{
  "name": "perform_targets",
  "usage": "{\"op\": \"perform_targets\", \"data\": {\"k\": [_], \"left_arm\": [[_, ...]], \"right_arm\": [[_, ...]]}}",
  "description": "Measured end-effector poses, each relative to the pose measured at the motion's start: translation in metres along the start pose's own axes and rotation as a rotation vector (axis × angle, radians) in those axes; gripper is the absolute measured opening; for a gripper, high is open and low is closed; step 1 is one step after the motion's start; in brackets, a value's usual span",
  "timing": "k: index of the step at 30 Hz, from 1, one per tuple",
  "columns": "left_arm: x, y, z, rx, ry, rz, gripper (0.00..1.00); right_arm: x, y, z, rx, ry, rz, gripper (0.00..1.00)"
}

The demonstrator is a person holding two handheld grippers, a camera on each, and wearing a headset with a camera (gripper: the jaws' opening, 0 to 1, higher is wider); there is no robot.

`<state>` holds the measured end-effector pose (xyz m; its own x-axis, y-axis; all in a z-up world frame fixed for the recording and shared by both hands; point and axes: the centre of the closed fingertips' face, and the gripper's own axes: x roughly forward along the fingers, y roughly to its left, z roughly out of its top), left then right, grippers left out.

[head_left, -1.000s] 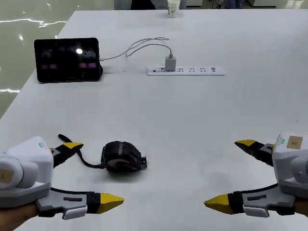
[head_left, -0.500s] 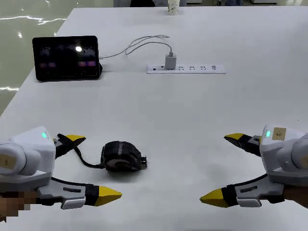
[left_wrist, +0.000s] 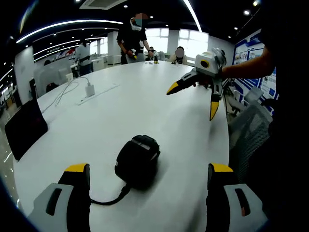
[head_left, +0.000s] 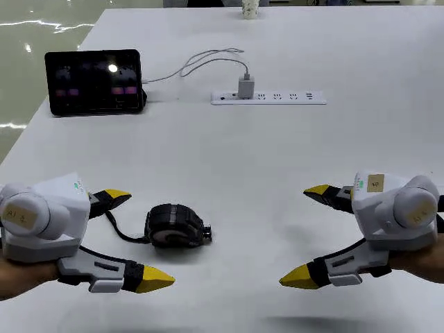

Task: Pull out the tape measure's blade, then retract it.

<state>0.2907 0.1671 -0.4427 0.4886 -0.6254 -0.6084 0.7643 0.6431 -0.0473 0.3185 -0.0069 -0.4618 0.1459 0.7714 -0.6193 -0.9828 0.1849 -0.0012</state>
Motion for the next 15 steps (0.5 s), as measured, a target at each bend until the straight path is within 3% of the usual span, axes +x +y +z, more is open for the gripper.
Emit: {"op": "perform_targets", "data": {"k": [9,15], "left_arm": [[0.005,0.004,-0.001,0.042,0.036,-0.037,0.94],[0.006,0.005,-0.003,0.068,0.062,-0.067,0.85]], "right_arm": [[0.015,-0.002,0.008,-0.062,0.005,0.051,0.87],[0.026,-0.002,0.013,-0.11,0.009,0.091,0.81]]}}
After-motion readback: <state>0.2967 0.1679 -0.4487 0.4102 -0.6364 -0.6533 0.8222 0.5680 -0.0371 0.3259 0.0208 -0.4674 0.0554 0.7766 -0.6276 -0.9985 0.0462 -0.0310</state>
